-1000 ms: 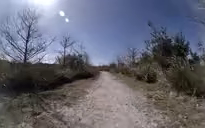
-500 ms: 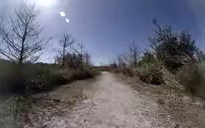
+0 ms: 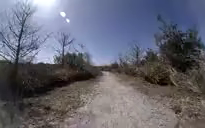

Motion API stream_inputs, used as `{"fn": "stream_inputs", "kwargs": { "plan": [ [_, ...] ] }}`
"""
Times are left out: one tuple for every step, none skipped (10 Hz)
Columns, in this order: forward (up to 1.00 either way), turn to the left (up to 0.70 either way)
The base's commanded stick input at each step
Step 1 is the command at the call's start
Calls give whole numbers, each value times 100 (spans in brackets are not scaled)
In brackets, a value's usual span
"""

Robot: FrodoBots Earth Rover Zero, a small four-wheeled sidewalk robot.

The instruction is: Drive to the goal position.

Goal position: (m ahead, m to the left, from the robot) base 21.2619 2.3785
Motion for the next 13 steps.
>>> {"fn": "stream_inputs", "kwargs": {
  "plan": [
    [70,0],
    [70,0],
    [70,0],
    [70,0],
    [70,0],
    [70,0],
    [70,0],
    [70,0],
    [70,0],
    [70,0],
    [70,0],
    [70,0],
    [70,0]
  ]
}}
